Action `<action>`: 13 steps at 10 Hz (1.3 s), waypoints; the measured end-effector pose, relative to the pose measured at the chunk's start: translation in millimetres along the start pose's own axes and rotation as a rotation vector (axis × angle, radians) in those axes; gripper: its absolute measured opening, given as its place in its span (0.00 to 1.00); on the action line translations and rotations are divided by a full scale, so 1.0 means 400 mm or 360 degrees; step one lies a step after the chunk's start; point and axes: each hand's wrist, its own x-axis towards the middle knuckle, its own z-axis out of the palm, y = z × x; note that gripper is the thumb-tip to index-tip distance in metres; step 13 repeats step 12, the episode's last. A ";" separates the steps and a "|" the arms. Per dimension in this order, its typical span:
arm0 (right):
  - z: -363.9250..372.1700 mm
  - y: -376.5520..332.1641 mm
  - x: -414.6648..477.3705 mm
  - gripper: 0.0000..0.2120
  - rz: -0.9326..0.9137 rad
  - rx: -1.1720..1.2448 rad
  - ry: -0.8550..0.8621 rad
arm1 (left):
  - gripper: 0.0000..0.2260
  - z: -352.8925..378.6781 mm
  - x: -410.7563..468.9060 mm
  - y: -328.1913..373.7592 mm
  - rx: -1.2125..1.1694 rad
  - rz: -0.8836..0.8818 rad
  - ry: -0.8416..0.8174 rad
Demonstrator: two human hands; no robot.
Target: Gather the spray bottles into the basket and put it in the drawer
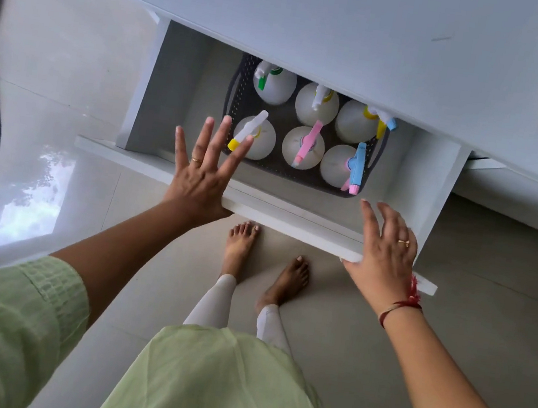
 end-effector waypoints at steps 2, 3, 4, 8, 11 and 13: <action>-0.066 0.015 0.095 0.59 -0.0043 -0.0206 0.0168 | 0.60 -0.043 0.110 0.003 0.0092 -0.0003 0.0116; -0.093 0.020 0.141 0.62 -0.0010 -0.0271 0.0208 | 0.59 -0.059 0.164 0.012 0.0155 0.0018 0.0191; -0.114 0.025 0.188 0.63 0.0024 -0.0308 0.0250 | 0.61 -0.082 0.213 0.012 0.0151 -0.0039 0.0191; -0.182 0.043 0.353 0.50 0.0208 -0.0295 0.0425 | 0.43 -0.133 0.352 0.032 0.0161 -0.0122 0.0292; -0.202 0.054 0.376 0.51 0.0208 -0.0232 0.0462 | 0.37 -0.134 0.377 0.035 0.0064 -0.0162 0.0326; -0.204 0.042 0.351 0.52 0.0159 -0.0180 0.0452 | 0.39 -0.142 0.352 0.034 0.0084 -0.0133 0.0338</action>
